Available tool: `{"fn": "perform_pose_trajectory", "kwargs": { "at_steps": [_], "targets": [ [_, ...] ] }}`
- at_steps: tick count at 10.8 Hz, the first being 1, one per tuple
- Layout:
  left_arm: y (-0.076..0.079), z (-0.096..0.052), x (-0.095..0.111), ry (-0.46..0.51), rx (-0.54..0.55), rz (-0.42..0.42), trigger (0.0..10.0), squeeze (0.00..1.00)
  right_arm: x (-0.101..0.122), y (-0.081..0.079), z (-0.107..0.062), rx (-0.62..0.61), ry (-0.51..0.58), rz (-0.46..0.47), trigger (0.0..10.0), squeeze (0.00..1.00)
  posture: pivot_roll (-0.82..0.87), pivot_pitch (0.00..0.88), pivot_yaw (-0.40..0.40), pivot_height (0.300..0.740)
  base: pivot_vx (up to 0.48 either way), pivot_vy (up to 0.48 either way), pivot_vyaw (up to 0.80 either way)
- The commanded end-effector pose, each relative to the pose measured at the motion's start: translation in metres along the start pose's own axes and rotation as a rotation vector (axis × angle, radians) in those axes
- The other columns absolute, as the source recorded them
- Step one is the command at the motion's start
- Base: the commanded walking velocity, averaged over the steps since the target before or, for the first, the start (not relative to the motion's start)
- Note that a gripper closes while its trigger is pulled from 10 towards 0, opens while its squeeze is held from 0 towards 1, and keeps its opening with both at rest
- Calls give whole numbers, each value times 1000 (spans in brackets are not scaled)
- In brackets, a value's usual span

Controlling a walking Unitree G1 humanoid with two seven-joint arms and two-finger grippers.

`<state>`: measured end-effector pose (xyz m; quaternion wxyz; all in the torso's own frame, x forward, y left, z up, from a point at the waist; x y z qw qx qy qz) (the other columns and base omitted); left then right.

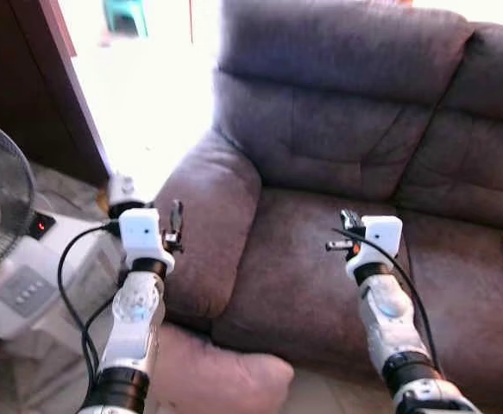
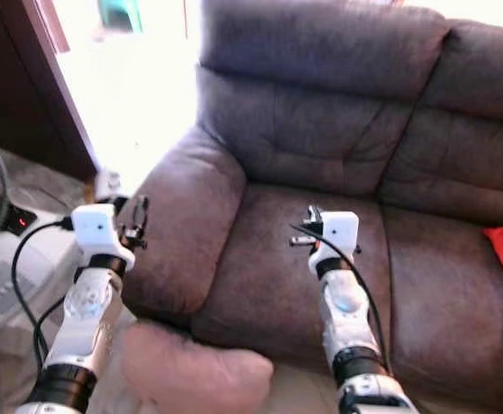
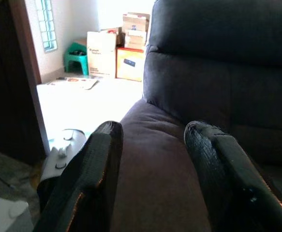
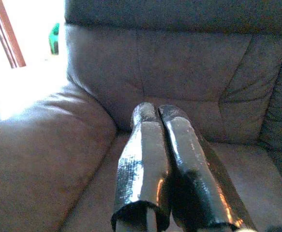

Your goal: Move the pillow to the sofa from floor

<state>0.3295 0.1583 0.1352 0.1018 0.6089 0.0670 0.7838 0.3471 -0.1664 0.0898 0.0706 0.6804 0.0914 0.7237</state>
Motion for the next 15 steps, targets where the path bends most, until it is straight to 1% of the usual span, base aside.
{"fn": "perform_pose_trajectory", "kwargs": {
  "at_steps": [1,3,5,8,9,10,11,12,13,15],
  "targets": [
    [2,5,1,-9,-21,-1,10000,0,4,-2,2,-7,5,12,10000,0,121,0,-39,730,0,0,0],
    [-1,6,1,-19,-21,-7,10000,0,6,-7,3,-1,10,19,10000,0,122,0,-35,730,0,0,0],
    [-4,7,0,-27,-17,-8,10000,0,2,-3,2,-17,-10,21,10000,0,124,0,-41,730,0,0,0],
    [-11,5,-1,-32,6,-5,10000,0,5,-6,3,-6,6,35,10000,0,132,0,-53,730,0,0,0],
    [-10,5,-2,-38,3,-15,10000,0,7,-8,4,5,20,39,10000,0,129,0,-54,730,0,0,0],
    [-4,5,-5,-51,-17,-18,10000,0,9,-9,3,6,29,40,10000,0,117,0,-54,730,0,0,0],
    [3,9,-6,-61,-42,-28,10000,0,9,-6,4,0,26,38,10000,0,114,0,-57,730,0,0,0],
    [7,13,-4,-61,-60,-29,10000,0,13,-4,7,-1,32,35,10000,0,105,0,-59,730,0,0,0],
    [8,16,-1,-53,-66,-25,10000,0,17,-3,10,-2,44,29,10000,0,101,0,-69,730,0,0,0],
    [2,19,4,-25,-29,-25,10000,0,20,2,13,-15,49,30,10000,0,105,11,-83,730,0,0,0]
  ]
}}
Point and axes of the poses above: a point about 5 cm out from each wrist's last joint towards the gripper, its own z axis pointing out of the wrist towards the gripper, its own x axis along the axis of the wrist's last joint, y = z × x, the point moved 1 cm from there along z, pointing out of the wrist towards the gripper, and after that the axes turned 14 degrees about -z, right-handed, at the moved point
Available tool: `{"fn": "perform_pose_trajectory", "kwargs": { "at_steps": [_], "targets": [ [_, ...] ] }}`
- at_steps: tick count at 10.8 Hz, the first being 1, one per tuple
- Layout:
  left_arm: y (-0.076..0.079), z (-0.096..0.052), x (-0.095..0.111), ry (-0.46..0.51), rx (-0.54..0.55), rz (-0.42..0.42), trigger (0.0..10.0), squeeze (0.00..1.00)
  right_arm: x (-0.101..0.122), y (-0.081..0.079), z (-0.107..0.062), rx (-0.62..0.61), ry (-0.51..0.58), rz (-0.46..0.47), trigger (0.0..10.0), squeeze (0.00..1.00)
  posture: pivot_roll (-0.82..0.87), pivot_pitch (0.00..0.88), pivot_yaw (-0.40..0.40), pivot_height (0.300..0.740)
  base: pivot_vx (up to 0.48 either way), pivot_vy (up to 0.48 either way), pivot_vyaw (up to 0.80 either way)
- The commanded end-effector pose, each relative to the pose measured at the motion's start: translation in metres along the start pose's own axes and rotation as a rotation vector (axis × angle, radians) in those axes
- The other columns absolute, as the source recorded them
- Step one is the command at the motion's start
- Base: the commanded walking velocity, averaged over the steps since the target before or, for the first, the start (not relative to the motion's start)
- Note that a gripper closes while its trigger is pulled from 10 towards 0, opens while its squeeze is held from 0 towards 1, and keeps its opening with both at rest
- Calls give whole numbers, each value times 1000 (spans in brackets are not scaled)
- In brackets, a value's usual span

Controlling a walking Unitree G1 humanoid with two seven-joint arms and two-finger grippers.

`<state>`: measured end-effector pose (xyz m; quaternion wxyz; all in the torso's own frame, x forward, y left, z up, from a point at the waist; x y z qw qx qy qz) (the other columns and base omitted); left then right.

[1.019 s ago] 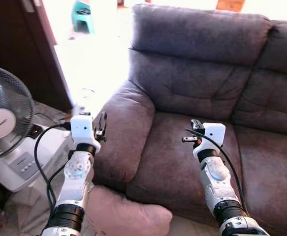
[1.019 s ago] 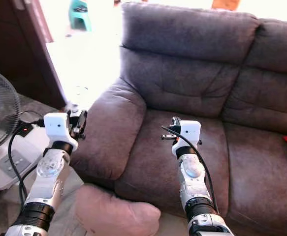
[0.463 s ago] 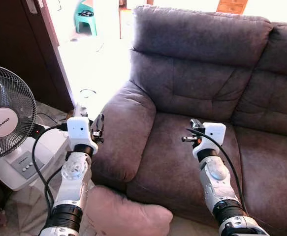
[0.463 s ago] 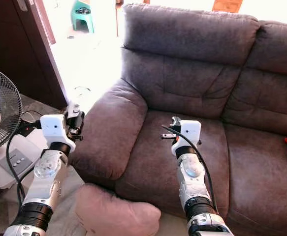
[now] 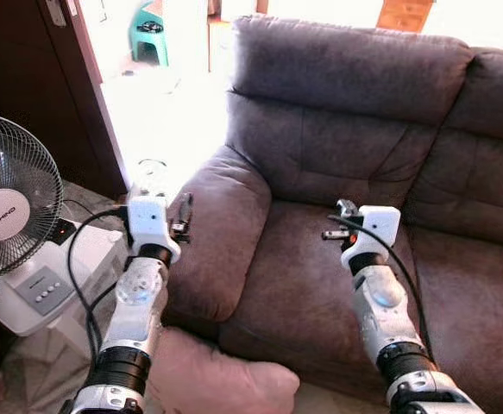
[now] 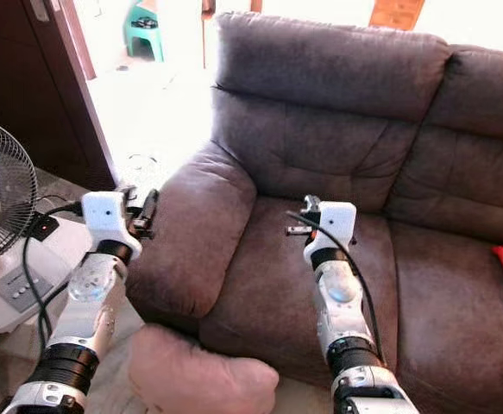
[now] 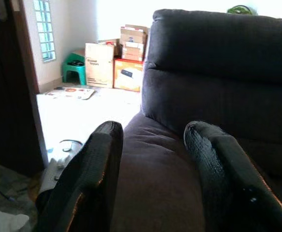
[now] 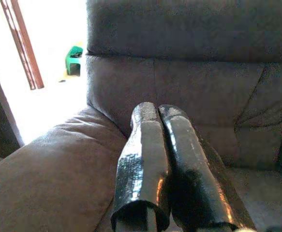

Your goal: Move the pillow to the sofa from floor

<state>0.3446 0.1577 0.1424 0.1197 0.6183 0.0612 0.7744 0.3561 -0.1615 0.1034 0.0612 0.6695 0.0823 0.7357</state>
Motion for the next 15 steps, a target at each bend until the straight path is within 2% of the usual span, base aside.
{"fn": "perform_pose_trajectory", "kwargs": {
  "at_steps": [1,3,5,11,15],
  "targets": [
    [-2,2,3,15,17,6,10000,0,8,3,5,-10,18,2,10000,0,106,17,-86,730,0,0,0],
    [-8,1,5,32,60,1,10000,0,10,0,8,0,22,3,10000,0,110,31,-95,730,0,0,0],
    [-2,1,4,15,23,4,10000,0,8,-2,7,6,8,3,10000,0,114,56,-91,730,0,0,0],
    [-4,5,11,12,3,27,10000,0,7,-12,4,-6,4,36,10000,0,130,72,-42,730,0,0,0],
    [-1,5,9,6,-1,18,10000,0,9,-13,6,3,11,40,10000,0,130,79,-56,730,0,0,0]
  ]
}}
Point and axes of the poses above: a point about 5 cm out from each wrist's last joint towards the gripper, its own z axis pointing out of the wrist towards the gripper, its own x axis along the axis of the wrist's last joint, y = z × x, the point moved 1 cm from there along z, pointing out of the wrist towards the gripper, and after that the axes turned 14 degrees about -z, right-handed, at the moved point
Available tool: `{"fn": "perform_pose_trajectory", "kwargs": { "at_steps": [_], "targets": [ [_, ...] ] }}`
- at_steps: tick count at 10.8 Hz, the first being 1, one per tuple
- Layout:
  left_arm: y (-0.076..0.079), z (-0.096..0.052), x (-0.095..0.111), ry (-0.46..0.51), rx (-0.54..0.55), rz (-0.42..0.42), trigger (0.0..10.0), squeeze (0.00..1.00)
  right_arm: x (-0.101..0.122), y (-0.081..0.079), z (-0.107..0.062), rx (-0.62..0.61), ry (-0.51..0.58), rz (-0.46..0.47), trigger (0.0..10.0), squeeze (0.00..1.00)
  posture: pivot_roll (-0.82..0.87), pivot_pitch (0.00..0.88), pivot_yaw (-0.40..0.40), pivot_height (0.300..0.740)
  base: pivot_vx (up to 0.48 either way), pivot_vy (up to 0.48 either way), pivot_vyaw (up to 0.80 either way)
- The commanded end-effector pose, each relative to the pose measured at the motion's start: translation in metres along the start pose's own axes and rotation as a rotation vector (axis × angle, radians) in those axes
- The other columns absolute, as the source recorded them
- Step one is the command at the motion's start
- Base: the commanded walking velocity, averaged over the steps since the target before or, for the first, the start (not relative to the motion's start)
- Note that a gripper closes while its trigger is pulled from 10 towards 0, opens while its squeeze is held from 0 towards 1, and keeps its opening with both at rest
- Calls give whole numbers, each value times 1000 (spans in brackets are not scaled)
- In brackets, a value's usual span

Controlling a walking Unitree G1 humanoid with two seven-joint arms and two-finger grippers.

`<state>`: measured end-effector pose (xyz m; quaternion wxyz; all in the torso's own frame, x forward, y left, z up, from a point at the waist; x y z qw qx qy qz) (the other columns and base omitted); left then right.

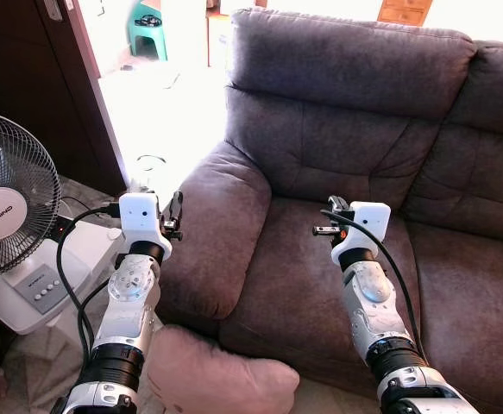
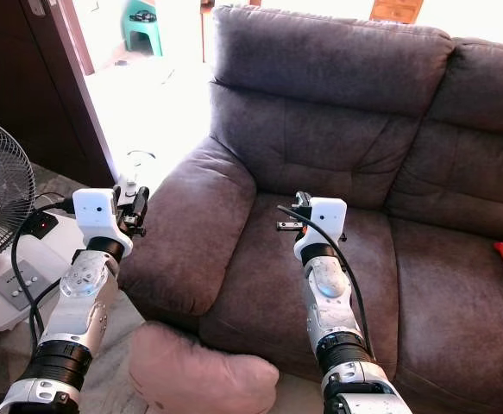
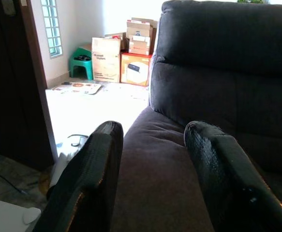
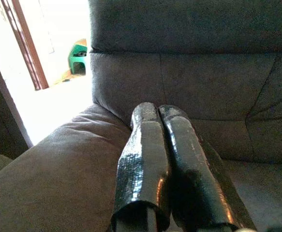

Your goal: Move the pillow to the sofa from floor

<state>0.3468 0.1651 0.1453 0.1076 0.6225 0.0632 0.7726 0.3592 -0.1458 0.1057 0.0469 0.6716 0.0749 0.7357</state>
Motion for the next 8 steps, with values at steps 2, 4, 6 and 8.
{"fn": "perform_pose_trajectory", "kwargs": {
  "at_steps": [2,4,6,8],
  "targets": [
    [4,0,4,12,-11,1,10000,0,5,-1,3,1,14,7,10000,0,131,82,-62,730,0,0,0],
    [2,0,3,10,-2,-3,10000,0,5,-1,3,9,8,-3,10000,0,128,86,-65,730,0,0,0],
    [2,0,4,11,1,-7,10000,0,5,-1,4,11,2,-10,10000,0,126,87,-66,730,0,0,0],
    [3,0,4,10,-1,-9,10000,0,5,-1,4,11,1,-12,10000,0,124,89,-67,730,0,0,0]
  ]
}}
Point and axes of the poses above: a point about 5 cm out from each wrist's last joint towards the gripper, its own z axis pointing out of the wrist towards the gripper, its own x axis along the axis of the wrist's last joint, y = z × x, the point moved 1 cm from there along z, pointing out of the wrist towards the gripper, and after that the axes turned 14 degrees about -z, right-handed, at the moved point
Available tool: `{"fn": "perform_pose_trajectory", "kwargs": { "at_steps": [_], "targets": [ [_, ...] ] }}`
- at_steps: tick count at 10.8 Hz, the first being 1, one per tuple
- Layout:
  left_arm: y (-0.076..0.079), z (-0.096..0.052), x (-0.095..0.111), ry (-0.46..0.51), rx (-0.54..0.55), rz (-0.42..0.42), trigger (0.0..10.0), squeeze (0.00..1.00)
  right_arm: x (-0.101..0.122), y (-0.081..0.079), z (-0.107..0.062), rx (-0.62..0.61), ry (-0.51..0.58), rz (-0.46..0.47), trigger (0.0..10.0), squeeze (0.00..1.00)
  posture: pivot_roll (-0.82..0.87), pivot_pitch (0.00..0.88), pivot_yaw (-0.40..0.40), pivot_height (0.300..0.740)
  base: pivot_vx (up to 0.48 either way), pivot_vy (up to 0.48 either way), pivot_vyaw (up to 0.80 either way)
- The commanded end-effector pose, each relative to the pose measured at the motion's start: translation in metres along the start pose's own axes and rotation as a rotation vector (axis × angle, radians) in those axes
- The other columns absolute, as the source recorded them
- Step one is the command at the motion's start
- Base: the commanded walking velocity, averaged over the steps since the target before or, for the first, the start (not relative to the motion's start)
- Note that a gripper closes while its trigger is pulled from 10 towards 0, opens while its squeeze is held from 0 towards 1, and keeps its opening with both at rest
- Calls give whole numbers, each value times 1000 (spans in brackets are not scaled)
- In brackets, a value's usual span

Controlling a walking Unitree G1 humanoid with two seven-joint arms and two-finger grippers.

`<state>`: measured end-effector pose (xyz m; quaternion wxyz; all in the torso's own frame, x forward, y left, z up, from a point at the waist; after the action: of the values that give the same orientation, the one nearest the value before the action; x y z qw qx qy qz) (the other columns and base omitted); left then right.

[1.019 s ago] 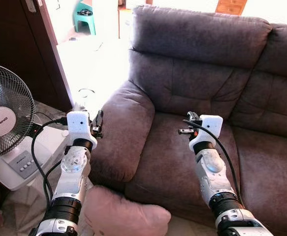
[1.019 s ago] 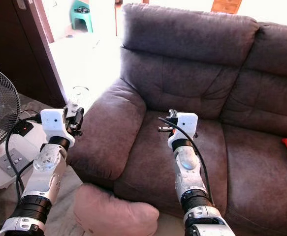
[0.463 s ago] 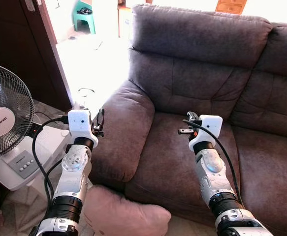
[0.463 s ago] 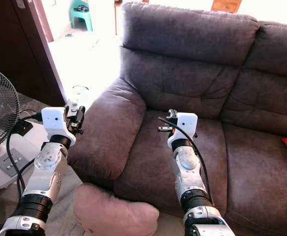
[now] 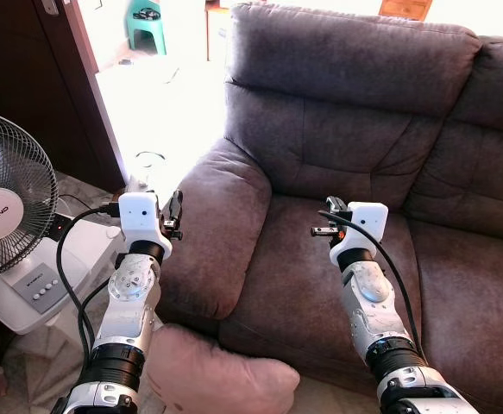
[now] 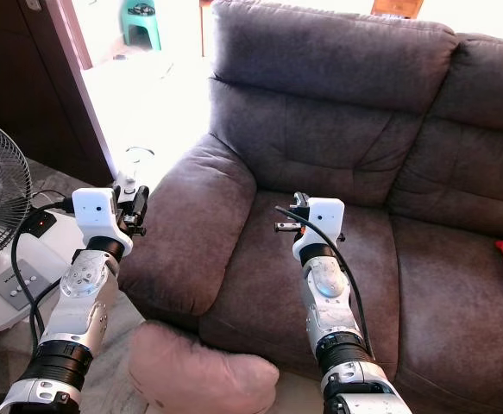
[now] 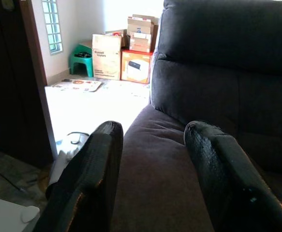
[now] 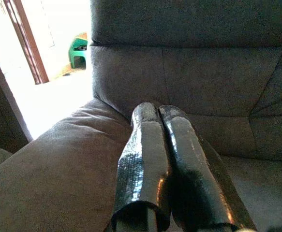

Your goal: Move the pillow to the sofa from floor

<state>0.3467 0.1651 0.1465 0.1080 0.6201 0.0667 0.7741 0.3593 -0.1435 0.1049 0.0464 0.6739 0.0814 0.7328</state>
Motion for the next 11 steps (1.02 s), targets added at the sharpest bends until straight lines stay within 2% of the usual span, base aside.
{"fn": "perform_pose_trajectory", "kwargs": {
  "at_steps": [1,11],
  "targets": [
    [3,0,2,4,-5,-5,10000,0,5,1,4,1,7,-5,10000,0,124,89,-68,730,0,0,0],
    [7,-1,0,5,-9,-17,10000,0,6,0,4,15,0,-8,10000,0,116,78,-77,730,0,0,0]
  ]
}}
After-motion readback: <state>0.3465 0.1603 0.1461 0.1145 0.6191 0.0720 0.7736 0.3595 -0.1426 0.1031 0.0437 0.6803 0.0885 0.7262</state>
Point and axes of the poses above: a point about 5 cm out from each wrist's last joint towards the gripper, its own z axis pointing out of the wrist towards the gripper, its own x axis along the axis of the wrist's last joint, y = z × x, the point moved 1 cm from there along z, pointing out of the wrist towards the gripper, and after that the axes turned 14 degrees about -z, right-handed, at the moved point
